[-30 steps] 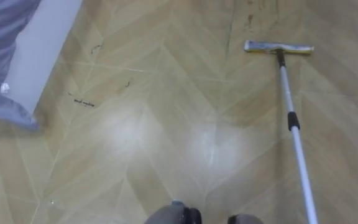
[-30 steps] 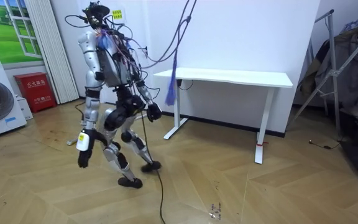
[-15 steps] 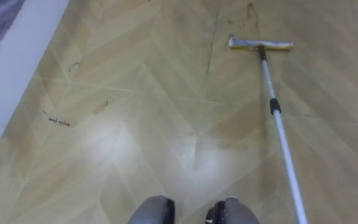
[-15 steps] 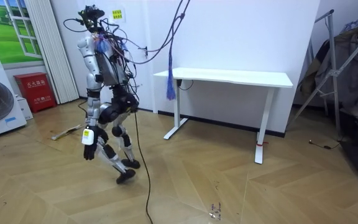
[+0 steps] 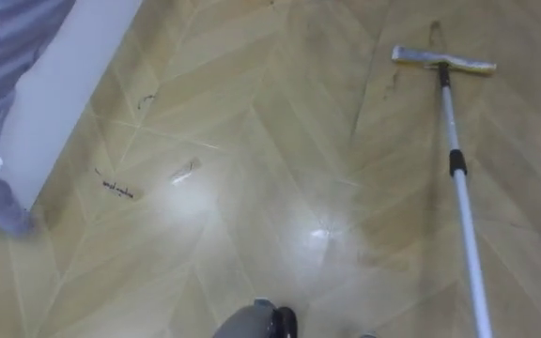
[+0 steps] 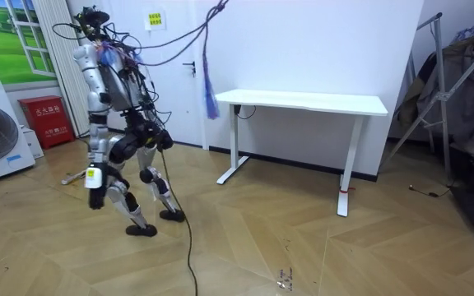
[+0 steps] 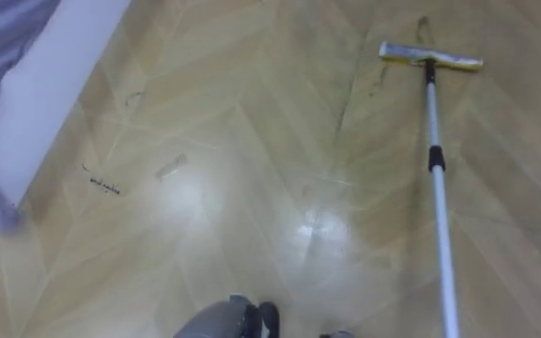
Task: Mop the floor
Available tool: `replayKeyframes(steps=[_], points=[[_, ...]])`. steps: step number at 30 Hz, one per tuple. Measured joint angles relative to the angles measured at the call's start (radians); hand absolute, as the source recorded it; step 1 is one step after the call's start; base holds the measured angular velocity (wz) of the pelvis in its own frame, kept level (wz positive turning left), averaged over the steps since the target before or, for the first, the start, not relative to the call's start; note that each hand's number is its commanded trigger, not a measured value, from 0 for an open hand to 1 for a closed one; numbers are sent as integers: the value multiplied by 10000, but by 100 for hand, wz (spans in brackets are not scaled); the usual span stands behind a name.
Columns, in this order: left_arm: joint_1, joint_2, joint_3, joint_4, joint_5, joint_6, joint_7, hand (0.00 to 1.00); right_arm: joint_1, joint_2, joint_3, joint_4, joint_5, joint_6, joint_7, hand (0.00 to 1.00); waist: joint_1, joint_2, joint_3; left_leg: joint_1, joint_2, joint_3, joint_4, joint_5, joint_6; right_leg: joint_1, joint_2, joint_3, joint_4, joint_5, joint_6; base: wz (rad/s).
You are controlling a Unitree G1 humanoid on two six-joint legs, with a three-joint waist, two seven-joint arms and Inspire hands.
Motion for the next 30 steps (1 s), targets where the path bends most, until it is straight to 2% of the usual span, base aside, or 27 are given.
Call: replayKeyframes(steps=[1,4,5,6,7,8,9,10,11,12,13,14,15,16,17,18,19,20,21,22,23,24,25,27,28,29,30], points=[[22,-9,0,-10,14,-17,8,0,124,196,1,-28,5,11,-184,100,-74,59,53,201,-37,-98,-17,-191,32,-351,163,348,522,396,50,-22],[6,-9,-18,-74,14,-9,10,0,236,547,-11,-121,173,17,-381,100,-254,175,65,288,-22,-139,-63,-313,81,-1153,298,590,133,379,122,1],[10,-2,-45,-81,28,-5,23,0,249,670,-55,-122,174,17,-480,100,-403,199,76,330,-30,-139,-65,-351,104,-1564,385,667,-618,381,126,11],[31,3,-71,-94,25,50,37,0,316,770,-131,-120,174,19,-554,100,-403,184,84,470,-32,-139,-73,-445,65,-1894,403,644,-1493,478,32,7],[102,11,-53,-162,-9,120,41,0,354,818,-165,-102,184,64,-560,100,-382,122,97,653,-32,-139,-55,-625,7,-2136,420,592,-2243,814,-128,0],[149,5,-52,-200,-9,168,52,0,378,820,-167,-102,186,102,-563,100,-391,121,103,752,-19,-155,-4,-730,-25,-2175,426,544,-2383,1091,-252,0],[269,5,-77,-257,-8,223,83,0,368,813,-195,-137,148,159,-596,100,-354,-22,68,897,4,-216,78,-928,-136,-2109,455,443,-2423,1295,-421,0],[313,6,-73,-270,-8,254,102,0,353,793,-251,-191,93,239,-609,100,-298,25,-32,897,79,-222,162,-1002,-211,-2092,512,362,-2424,1319,-471,-17],[269,28,-62,-282,-21,339,164,0,192,742,-291,-323,46,391,-646,100,-124,-5,-63,901,213,-225,458,-1171,-410,-1960,550,255,-2323,1371,-649,-26],[229,83,-33,-288,-37,358,269,0,-149,707,-436,-326,-6,450,-654,100,-88,-116,10,696,344,-196,1325,-1121,-596,-1927,559,138,-1989,1215,-873,-20],[213,111,-34,-287,-122,361,322,0,-344,674,-467,-315,-9,455,-644,100,-88,-155,23,459,444,-195,1985,-956,-857,-1920,608,117,-1779,1049,-930,-8],[223,172,-96,-389,-390,378,496,0,-699,616,-522,-296,10,469,-646,100,-29,-361,55,-132,605,-205,3349,-314,-1289,-1925,746,191,-1332,658,-976,-16],[225,267,-103,-482,-620,383,670,0,-1104,598,-520,-326,27,474,-622,100,200,-698,63,-719,623,-218,4594,728,-1469,-1956,824,394,-850,278,-1014,-28],[239,287,-102,-537,-621,384,734,0,-1339,575,-520,-326,43,482,-585,100,293,-828,72,-1014,609,-252,5114,1357,-1557,-1953,866,458,-694,141,-1066,-32],[243,306,-119,-645,-657,373,815,0,-1768,493,-497,-390,182,452,-484,100,437,-1083,103,-1602,604,-343,5896,2518,-1689,-1932,935,522,-457,-64,-1184,-12],[256,320,-195,-806,-721,351,819,0,-2044,337,-399,-510,494,398,-293,100,501,-1147,77,-2073,626,-432,6255,2685,-1706,-1896,1043,554,-318,-237,-1205,-4],[327,328,-223,-955,-810,308,795,0,-2230,207,-333,-616,736,349,-146,100,629,-1203,148,-2347,756,-423,5936,2338,-1537,-1757,1174,545,-271,-337,-1290,-4],[341,332,-221,-959,-793,270,789,0,-2315,196,-307,-647,832,317,-109,100,718,-1239,174,-2354,763,-375,5445,2076,-1517,-1648,1213,547,-284,-377,-1353,-8],[418,338,-217,-888,-789,256,767,0,-2348,211,-303,-763,946,274,-37,100,750,-1249,178,-2227,753,-358,3966,1643,-1544,-1386,1281,551,-376,-512,-1322,-9],[493,338,-208,-870,-799,252,730,0,-2333,217,-311,-803,1037,246,4,100,764,-1238,181,-2130,742,-357,3129,1569,-1562,-1249,1310,548,-443,-581,-1316,-7],[584,343,-194,-869,-799,231,657,0,-2191,228,-293,-941,1232,210,94,100,757,-1195,179,-1925,736,-370,1612,1481,-1524,-1001,1341,547,-612,-725,-1272,-7],[688,343,-185,-874,-797,231,592,0,-1790,216,-216,-1209,1444,162,133,100,723,-1059,187,-1745,764,-323,535,1430,-1285,-698,1351,515,-794,-881,-1184,5],[713,327,-171,-888,-759,234,514,0,-1311,191,-207,-1214,1702,-37,208,100,655,-935,108,-1565,699,-277,491,1195,-888,-442,1306,500,-1016,-1017,-980,14],[672,274,-127,-874,-540,162,424,0,-682,149,-145,-1017,1849,-169,282,100,602,-786,84,-1216,496,-152,443,838,-478,-80,1099,584,-1165,-1091,-754,6],[647,247,-61,-868,-468,158,418,0,-485,147,-142,-921,1843,-197,314,100,538,-758,83,-1096,367,-129,439,718,-398,-67,1016,705,-994,-1109,-717,14],[618,216,-40,-876,-244,141,408,0,-71,144,-130,-726,1738,-205,322,100,320,-650,48,-904,165,-64,480,466,-229,-163,843,831,-415,-963,-452,24],[488,167,-2,-930,-99,18,412,0,344,159,-108,-494,1573,-184,296,100,214,-533,-25,-782,38,5,567,276,-31,-447,732,968,371,-586,-71,22]])
